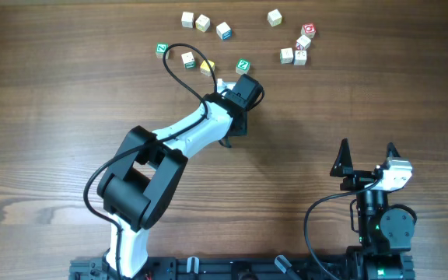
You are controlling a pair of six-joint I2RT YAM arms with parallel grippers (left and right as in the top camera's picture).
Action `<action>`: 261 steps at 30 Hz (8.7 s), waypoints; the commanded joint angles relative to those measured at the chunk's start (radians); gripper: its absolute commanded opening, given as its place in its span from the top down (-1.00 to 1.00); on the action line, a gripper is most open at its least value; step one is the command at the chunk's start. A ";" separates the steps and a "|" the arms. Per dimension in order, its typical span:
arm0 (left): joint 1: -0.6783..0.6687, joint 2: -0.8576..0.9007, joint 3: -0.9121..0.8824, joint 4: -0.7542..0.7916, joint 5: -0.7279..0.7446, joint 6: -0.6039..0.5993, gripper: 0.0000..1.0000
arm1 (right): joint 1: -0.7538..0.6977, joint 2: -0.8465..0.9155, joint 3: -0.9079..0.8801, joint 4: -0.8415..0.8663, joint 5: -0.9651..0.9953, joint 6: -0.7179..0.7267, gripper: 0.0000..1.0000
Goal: Form a horizontal line
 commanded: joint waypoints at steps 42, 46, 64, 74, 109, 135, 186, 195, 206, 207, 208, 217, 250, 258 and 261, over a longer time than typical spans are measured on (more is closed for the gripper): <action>0.001 0.026 -0.011 0.027 -0.040 -0.006 0.14 | 0.006 -0.005 -0.001 0.003 -0.016 0.003 -1.00; 0.001 0.026 -0.011 0.035 -0.040 -0.006 0.12 | 0.006 -0.005 -0.001 0.003 -0.016 0.003 -0.99; 0.014 0.026 -0.011 0.099 -0.111 -0.006 0.05 | 0.006 -0.005 -0.001 0.003 -0.016 0.003 -0.99; 0.049 0.021 -0.010 0.200 -0.111 0.036 -0.03 | 0.006 -0.005 -0.001 0.003 -0.016 0.003 -1.00; 0.253 -0.723 0.029 -0.151 -0.111 0.043 -1.00 | 0.006 -0.005 -0.001 0.003 -0.016 0.004 -0.99; 0.252 -0.722 0.028 -0.301 -0.054 0.043 -1.00 | 0.006 -0.005 0.000 0.282 -0.141 0.598 -1.00; 0.252 -0.722 0.028 -0.301 -0.054 0.043 -1.00 | 0.162 2.106 1.822 -0.655 -0.270 0.079 -0.98; 0.252 -0.722 0.028 -0.301 -0.054 0.043 -1.00 | 0.167 2.304 1.848 -0.472 -0.244 0.079 -0.99; 0.252 -0.722 0.028 -0.301 -0.054 0.043 -1.00 | 0.198 2.394 1.848 -0.338 -0.234 0.072 -0.95; 0.252 -0.722 0.028 -0.301 -0.054 0.043 -1.00 | 0.203 2.401 1.848 -0.342 -0.208 0.079 -0.89; 0.252 -0.722 0.028 -0.301 -0.054 0.043 -1.00 | 0.206 2.407 1.848 -0.346 -0.183 0.079 -0.85; 0.252 -0.722 0.028 -0.301 -0.054 0.043 -1.00 | 0.210 2.410 1.848 -0.396 -0.085 0.078 -0.26; 0.252 -0.722 0.028 -0.301 -0.054 0.043 -1.00 | 0.307 2.147 1.848 -0.980 -0.207 0.196 0.56; 0.252 -0.722 0.028 -0.301 -0.054 0.043 -1.00 | 0.460 2.147 1.789 -1.012 -0.161 0.349 0.60; 0.252 -0.722 0.028 -0.301 -0.054 0.043 -1.00 | 0.503 2.148 1.717 -0.928 -0.153 0.405 0.60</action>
